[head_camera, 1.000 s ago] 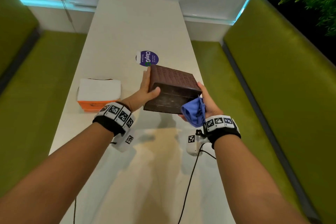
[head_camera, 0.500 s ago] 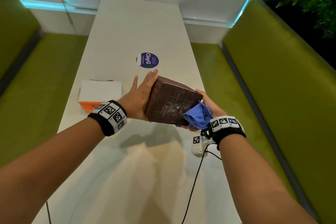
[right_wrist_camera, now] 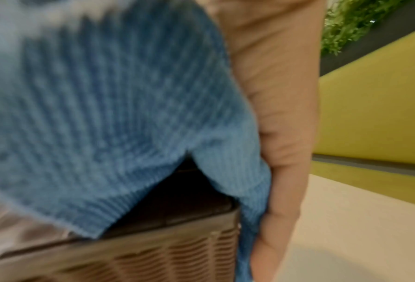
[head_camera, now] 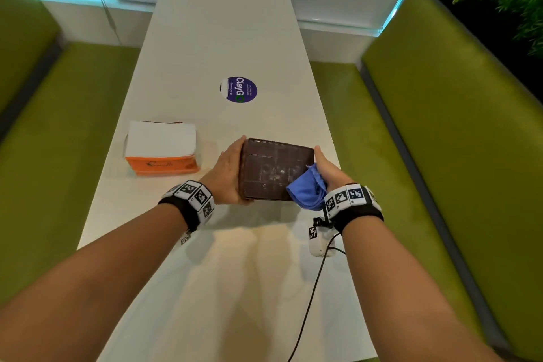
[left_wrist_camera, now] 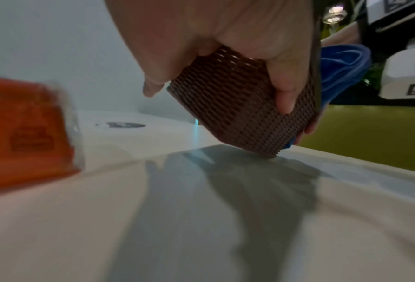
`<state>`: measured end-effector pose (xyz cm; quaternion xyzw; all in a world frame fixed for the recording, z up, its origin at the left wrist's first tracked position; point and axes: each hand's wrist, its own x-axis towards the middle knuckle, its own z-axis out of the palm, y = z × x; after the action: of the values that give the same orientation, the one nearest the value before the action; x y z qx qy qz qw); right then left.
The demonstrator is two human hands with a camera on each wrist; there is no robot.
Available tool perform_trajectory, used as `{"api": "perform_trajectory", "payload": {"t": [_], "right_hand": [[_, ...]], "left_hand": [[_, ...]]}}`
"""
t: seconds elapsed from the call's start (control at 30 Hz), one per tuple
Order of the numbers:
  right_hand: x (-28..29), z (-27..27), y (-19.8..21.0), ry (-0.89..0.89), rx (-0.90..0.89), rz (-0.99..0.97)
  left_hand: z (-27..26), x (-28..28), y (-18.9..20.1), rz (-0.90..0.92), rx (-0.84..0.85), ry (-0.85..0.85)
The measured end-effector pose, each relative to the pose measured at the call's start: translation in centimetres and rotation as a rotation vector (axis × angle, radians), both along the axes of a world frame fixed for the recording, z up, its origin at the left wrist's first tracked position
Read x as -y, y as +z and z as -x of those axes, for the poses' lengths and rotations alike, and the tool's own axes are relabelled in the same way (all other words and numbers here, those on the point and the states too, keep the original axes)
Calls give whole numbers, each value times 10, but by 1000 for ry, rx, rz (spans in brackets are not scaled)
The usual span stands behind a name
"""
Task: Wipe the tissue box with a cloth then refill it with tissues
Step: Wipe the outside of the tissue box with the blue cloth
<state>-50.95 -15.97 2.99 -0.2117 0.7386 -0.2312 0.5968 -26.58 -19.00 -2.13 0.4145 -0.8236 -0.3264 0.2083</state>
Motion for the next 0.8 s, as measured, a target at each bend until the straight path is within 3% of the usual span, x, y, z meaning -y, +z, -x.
{"api": "perform_trajectory", "payload": {"t": [0.2,0.3,0.4,0.53,0.67,0.8], "right_hand": [[-2,4,9,291,-235,75],[0,4,23,401,-425,321],[8,-9,34,518,-484,484],[9,-34,7,718,-598,268],[7,-53,-17,650,-806,394],[5,-69,-24,775,-1036,444]], "left_hand": [[-7,-9,-4,-176,-292,15],[-12,-10,-14,-250,-316,27],[-16,-5,-24,-353,-320,12],[-17,0,-28,-405,-319,-5],[-19,2,-33,-467,-351,-8],[-24,8,-34,-460,-352,-21]]}}
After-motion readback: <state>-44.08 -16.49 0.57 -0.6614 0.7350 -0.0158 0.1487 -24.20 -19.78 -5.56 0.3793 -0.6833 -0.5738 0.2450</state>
